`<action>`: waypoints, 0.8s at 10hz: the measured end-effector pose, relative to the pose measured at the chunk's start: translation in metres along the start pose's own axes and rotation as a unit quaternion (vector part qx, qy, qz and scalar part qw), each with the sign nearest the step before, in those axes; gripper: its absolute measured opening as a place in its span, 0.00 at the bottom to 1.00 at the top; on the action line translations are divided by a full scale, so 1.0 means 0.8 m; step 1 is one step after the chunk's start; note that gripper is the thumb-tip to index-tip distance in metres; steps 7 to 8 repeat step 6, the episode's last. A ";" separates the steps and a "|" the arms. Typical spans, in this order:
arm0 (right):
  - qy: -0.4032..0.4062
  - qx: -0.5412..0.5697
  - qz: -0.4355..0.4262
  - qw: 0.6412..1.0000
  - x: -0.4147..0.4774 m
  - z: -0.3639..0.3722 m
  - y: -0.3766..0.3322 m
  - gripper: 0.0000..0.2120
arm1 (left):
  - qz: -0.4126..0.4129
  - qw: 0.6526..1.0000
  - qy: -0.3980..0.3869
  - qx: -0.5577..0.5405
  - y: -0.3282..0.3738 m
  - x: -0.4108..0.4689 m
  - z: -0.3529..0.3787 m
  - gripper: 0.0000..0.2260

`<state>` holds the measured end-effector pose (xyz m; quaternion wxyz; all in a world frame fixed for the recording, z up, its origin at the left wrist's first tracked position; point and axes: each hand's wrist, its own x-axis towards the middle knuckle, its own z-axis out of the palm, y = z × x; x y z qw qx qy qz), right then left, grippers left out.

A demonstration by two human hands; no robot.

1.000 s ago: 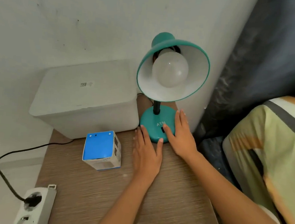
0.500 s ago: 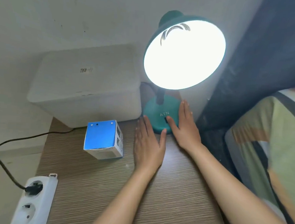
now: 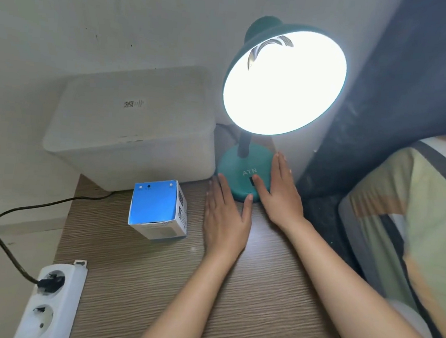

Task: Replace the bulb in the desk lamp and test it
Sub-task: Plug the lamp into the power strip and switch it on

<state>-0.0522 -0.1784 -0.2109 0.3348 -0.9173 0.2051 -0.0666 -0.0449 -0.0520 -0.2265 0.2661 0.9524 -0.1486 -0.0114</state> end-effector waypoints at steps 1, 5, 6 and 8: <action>0.021 0.010 0.020 1.000 0.001 0.000 -0.005 0.35 | 0.004 1.000 0.005 0.007 -0.001 0.002 0.000 0.35; 0.063 0.014 0.025 0.998 -0.001 0.001 -0.021 0.33 | 0.007 1.000 0.001 -0.019 0.006 0.000 -0.005 0.37; 0.062 0.018 0.029 0.997 -0.001 -0.001 -0.019 0.33 | 0.004 0.999 0.008 -0.041 0.007 0.002 -0.005 0.35; 0.062 0.018 0.029 0.997 -0.001 -0.001 -0.019 0.33 | 0.004 0.999 0.008 -0.041 0.007 0.002 -0.005 0.35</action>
